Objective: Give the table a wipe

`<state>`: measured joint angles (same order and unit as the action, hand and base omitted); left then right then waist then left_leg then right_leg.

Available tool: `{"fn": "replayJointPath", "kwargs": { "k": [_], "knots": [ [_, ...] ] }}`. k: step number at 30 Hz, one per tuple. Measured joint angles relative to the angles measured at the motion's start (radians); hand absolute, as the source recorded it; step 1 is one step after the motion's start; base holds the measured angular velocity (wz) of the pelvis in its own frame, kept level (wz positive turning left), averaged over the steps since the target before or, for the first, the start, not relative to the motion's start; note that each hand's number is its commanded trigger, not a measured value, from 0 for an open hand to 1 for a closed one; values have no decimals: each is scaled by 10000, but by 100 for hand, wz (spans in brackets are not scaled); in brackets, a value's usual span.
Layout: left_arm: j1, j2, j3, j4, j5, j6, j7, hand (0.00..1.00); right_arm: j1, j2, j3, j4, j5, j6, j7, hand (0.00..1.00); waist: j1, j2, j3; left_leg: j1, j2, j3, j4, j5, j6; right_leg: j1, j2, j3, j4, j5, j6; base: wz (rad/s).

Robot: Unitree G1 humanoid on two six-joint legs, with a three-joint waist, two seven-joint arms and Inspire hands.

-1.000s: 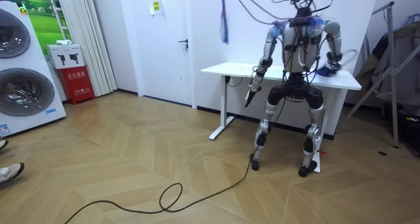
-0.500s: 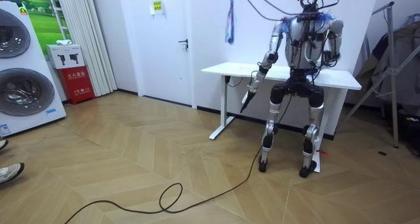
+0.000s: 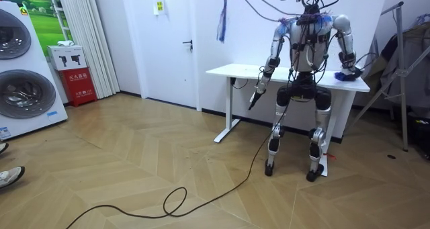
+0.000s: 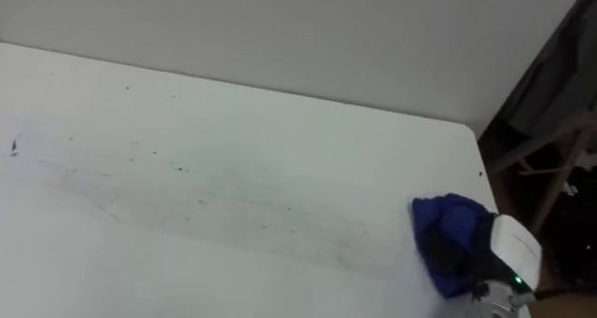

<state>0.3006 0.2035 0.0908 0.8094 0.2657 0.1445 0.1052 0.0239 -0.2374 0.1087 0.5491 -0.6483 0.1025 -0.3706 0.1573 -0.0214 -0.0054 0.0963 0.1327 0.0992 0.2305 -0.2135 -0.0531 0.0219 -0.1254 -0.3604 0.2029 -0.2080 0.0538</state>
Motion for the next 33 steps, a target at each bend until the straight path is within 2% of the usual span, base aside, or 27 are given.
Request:
{"fn": "replayJointPath", "kwargs": {
  "k": [1, 2, 3, 4, 6, 7, 8, 9, 11, 18, 24, 29, 33],
  "knots": [
    [-164, -7, -246, 86, 3, -3, -2, 0, -256, 68, 637, -518, -444, 122, 427, 100, 141, 63, 80, -3, 7, -118, -45, 7, -9, -57, 74, 18, -14, 30, -42, -15],
    [-295, -40, -404, 97, 7, -7, 0, 0, -562, 225, 1179, -699, -888, 126, 721, 100, 238, 86, 121, -16, 24, -240, -111, 1, 4, -87, 136, 13, -18, 18, -31, -7],
    [-319, -66, -462, 85, 6, -15, 0, 0, -745, 406, 1342, -745, -1052, 126, 861, 100, 281, 106, 124, -39, 49, -266, -131, 6, -5, -115, 173, 15, -25, 10, -32, 0],
    [-329, -93, -626, 84, 9, -23, -5, 0, -1084, 759, 1669, -795, -1309, 102, 1167, 100, 367, 143, 121, -131, 92, -338, -134, 15, -24, -204, 246, 17, -53, 3, -31, 0],
    [-343, -213, -639, 85, 33, -10, -7, 0, -1304, 933, 1949, -1017, -1556, 78, 1527, 100, 448, 164, 143, -263, 96, -497, -177, 77, -130, -273, 275, -69, -88, -20, -44, 12],
    [-222, -239, -640, 84, 24, 15, -7, 0, -1312, 932, 2054, -1259, -1711, 102, 1724, 58, 486, 171, 139, -331, 95, -587, -190, 80, -133, -276, 274, -171, -136, -35, -56, 17],
    [-13, -238, -639, 84, 13, 82, 2, 0, -1312, 918, 2112, -1375, -1835, 163, 1798, 47, 540, 170, 133, -332, 95, -593, -239, 84, -129, -276, 273, -231, -145, -57, -68, 14],
    [93, -238, -640, 84, 12, 135, 3, 0, -1310, 901, 2126, -1394, -1842, 177, 1807, 0, 537, 164, 130, -333, 96, -596, -242, 103, -98, -267, 272, -251, -145, -74, -71, 0],
    [321, -268, -666, 84, -97, 330, 5, 0, -1277, 875, 2132, -1385, -1816, 154, 1732, 0, 517, 166, 131, -328, 93, -593, -239, 102, -71, -269, 269, -262, -148, -85, -72, -2],
    [421, -310, -702, 70, -184, 374, -12, 0, -985, 805, 2032, -900, -1907, 172, 1587, 0, 363, 262, 83, -104, 115, -594, -241, 20, -96, -7, 264, -289, -148, -86, -71, 2],
    [271, -319, -722, 0, -356, 368, 57, 0, -711, 761, 2031, -907, -2271, -1, 1310, 0, 344, 296, 70, 32, 104, -594, -237, 25, -108, 129, 259, -293, -158, -86, -72, 0],
    [206, -319, -750, -33, -350, 355, 205, 0, -455, 734, 1969, -1230, -2705, -183, 1310, 0, 166, 344, 63, 28, 97, -596, -237, 19, -105, 128, 259, -288, -171, -86, -72, 0],
    [215, -316, -761, -56, -378, 146, 230, 0, -172, 696, 1933, -1564, -2705, -296, 1300, 0, 78, 357, 53, 29, 92, -598, -235, 23, -107, 129, 259, -279, -173, -86, -72, 0]
  ]
}}
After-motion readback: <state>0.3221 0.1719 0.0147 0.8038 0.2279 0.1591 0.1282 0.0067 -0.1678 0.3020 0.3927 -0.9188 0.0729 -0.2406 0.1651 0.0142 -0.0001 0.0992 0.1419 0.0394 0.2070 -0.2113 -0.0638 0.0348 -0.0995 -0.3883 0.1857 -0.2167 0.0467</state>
